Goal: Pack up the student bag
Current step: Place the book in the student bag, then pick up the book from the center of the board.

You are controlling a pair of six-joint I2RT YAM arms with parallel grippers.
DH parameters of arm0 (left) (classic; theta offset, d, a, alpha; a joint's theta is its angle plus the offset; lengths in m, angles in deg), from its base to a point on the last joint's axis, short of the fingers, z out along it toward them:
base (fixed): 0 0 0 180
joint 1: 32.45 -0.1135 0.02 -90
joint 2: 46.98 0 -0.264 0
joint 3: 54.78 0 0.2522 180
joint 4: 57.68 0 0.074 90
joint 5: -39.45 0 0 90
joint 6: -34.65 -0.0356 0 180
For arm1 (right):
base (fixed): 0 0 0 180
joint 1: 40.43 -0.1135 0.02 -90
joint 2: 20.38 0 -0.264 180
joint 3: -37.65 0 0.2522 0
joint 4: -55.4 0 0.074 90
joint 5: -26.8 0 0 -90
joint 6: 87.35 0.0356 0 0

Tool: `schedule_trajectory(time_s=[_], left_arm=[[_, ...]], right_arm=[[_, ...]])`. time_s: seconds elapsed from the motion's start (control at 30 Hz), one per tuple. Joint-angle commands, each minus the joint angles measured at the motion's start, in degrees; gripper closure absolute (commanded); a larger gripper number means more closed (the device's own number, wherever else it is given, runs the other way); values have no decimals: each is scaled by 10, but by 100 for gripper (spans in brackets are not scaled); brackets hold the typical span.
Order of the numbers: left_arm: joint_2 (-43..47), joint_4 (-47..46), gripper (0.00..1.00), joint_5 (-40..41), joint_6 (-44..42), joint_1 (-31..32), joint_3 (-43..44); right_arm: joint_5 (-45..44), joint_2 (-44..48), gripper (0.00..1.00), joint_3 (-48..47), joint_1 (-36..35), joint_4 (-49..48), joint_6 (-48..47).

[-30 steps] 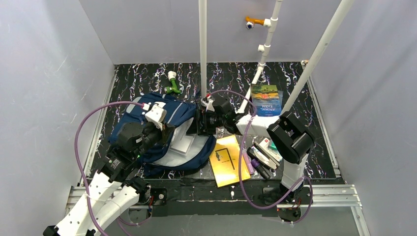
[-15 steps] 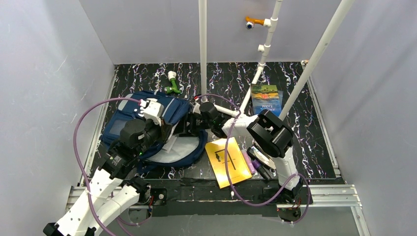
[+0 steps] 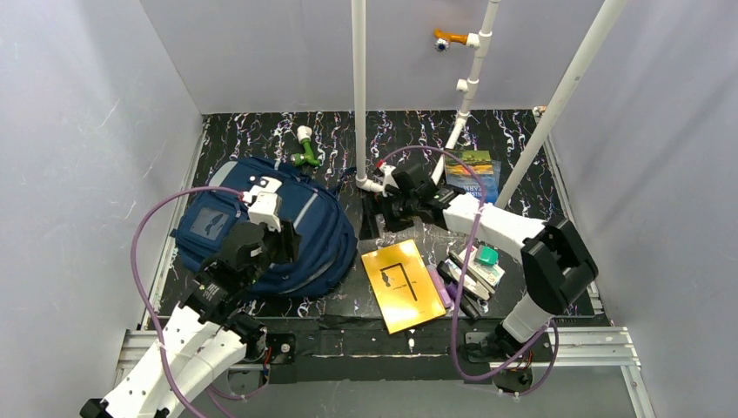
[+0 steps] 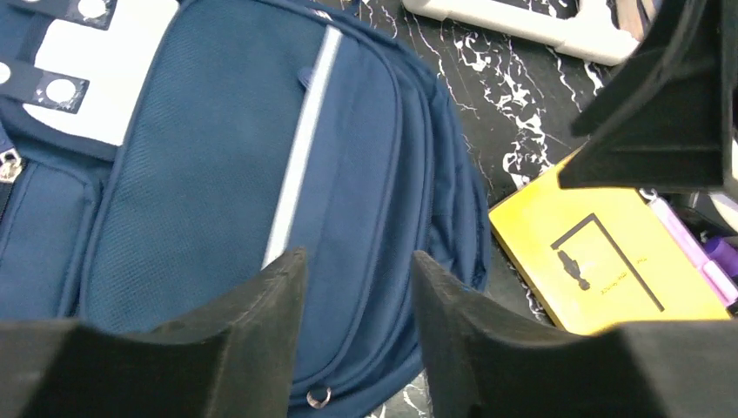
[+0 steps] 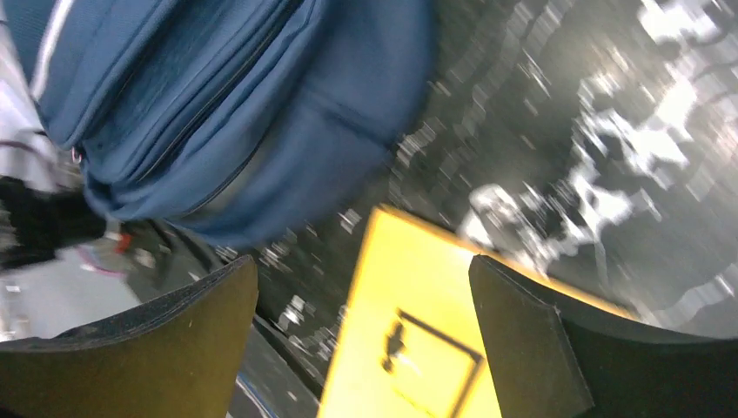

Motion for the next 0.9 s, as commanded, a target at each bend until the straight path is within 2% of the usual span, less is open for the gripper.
schedule_trajectory(time_s=[0.0, 0.07, 0.17, 0.2, 0.27, 0.3, 0.33, 0.37, 0.43, 0.6, 0.7, 0.8, 0.87], left_arm=[[19, 43, 45, 23, 45, -4, 19], [19, 56, 35, -1, 74, -4, 41], [-5, 59, 36, -101, 112, -4, 81], [-20, 59, 38, -145, 153, -4, 91], [-61, 19, 44, -235, 296, 3, 68], [-93, -44, 45, -277, 375, 23, 33], [-116, -108, 44, -287, 433, 66, -3], [-136, -159, 43, -256, 458, 117, -24], [-173, -175, 41, -168, 439, 200, -20], [-266, -161, 41, -56, 412, 290, 17], [-328, -163, 42, -24, 370, 321, 41], [-381, -159, 44, 0, 304, 330, 83], [-406, -156, 43, 19, 293, 332, 90]], right_arm=[[-94, 59, 2, 9, 7, 249, -121], [-93, 98, 1, 33, 7, 284, -110], [-72, 154, 2, 82, 6, 303, -77], [-70, 169, 2, 94, 6, 308, -66], [-67, 193, 2, 116, 6, 309, -46], [-63, 205, 2, 130, 6, 300, -35], [-62, 213, 2, 146, 5, 290, -23], [-68, 222, 2, 160, 4, 284, -14], [-97, 233, 2, 179, -12, 288, 3], [-163, 284, 2, 227, -66, 315, 77], [-177, 334, 2, 264, -70, 323, 121], [-181, 393, 2, 303, -69, 314, 173], [-187, 426, 2, 323, -69, 312, 207]])
